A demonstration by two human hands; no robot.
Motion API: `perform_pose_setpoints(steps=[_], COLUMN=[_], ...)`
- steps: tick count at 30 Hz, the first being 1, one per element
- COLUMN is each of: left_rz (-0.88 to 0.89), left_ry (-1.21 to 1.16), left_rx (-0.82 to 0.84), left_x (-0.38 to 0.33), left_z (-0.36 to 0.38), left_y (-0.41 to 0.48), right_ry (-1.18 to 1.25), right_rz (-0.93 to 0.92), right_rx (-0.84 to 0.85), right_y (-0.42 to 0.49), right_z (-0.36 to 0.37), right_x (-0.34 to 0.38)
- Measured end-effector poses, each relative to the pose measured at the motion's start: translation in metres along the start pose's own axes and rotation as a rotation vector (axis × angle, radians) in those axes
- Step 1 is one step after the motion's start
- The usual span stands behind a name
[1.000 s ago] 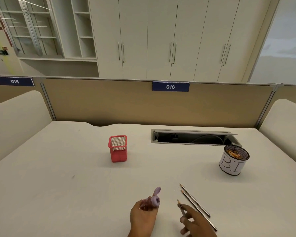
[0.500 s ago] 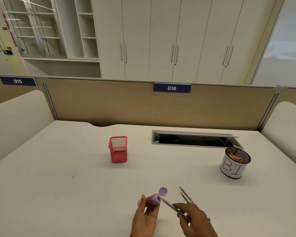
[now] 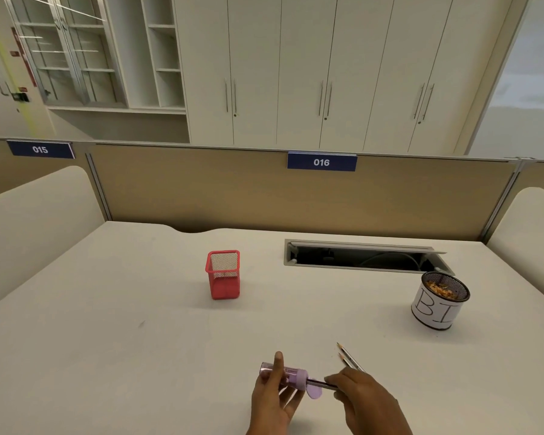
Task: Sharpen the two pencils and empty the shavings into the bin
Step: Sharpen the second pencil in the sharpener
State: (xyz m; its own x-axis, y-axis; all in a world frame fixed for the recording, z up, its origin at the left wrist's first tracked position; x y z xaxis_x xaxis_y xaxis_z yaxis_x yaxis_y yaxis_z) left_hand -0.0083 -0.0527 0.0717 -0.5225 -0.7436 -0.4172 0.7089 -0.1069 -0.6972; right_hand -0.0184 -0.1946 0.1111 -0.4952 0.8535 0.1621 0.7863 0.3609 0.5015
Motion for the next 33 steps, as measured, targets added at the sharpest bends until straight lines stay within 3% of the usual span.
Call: perform_pose_setpoints(steps=[10,19,23,26,28,31,33], left_rz=[0.062,0.146,0.162,0.189,0.197,0.174,0.159], left_ry=[0.008,0.088,0.091,0.142,0.187,0.24,0.246], left_rx=[0.018,0.079,0.129,0.174,0.198,0.22,0.227], left_x=[-0.019,-0.027,-0.032,-0.037,-0.04,-0.042,-0.043], left_z=[0.003,0.005,0.008,0.013,0.017,0.021,0.023], left_y=[-0.001,-0.001,-0.004,-0.006,-0.005,-0.004,-0.003], right_ry=[0.007,-0.378,-0.314,-0.046,0.414,1.19,1.321], right_rz=[0.001,-0.143,-0.091,0.2,0.527,0.988,1.091], right_rx=[-0.027,-0.295,-0.214,0.093,0.261,0.37,0.411], right_y=[0.0,0.002,0.005,0.01,0.009,0.001,0.0], right_z=[0.004,-0.009,-0.007,-0.007,-0.004,0.001,-0.002], right_x=[0.005,0.0,0.004,0.0,-0.003,0.002,0.008])
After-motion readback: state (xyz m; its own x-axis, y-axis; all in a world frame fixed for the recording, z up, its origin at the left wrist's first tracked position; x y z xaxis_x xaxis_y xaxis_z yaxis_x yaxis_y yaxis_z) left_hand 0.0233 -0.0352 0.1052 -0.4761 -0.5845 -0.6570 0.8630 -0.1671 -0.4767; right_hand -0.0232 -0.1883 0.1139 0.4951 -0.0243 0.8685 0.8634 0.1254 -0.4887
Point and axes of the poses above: each hand's wrist, its own y-axis towards the middle knuckle, its own z-axis out of the palm, x = y × z, the point moved 4 cm from there along y, towards the middle knuckle, and after that the axes turned 9 degrees about -z, right-handed, at the moved point
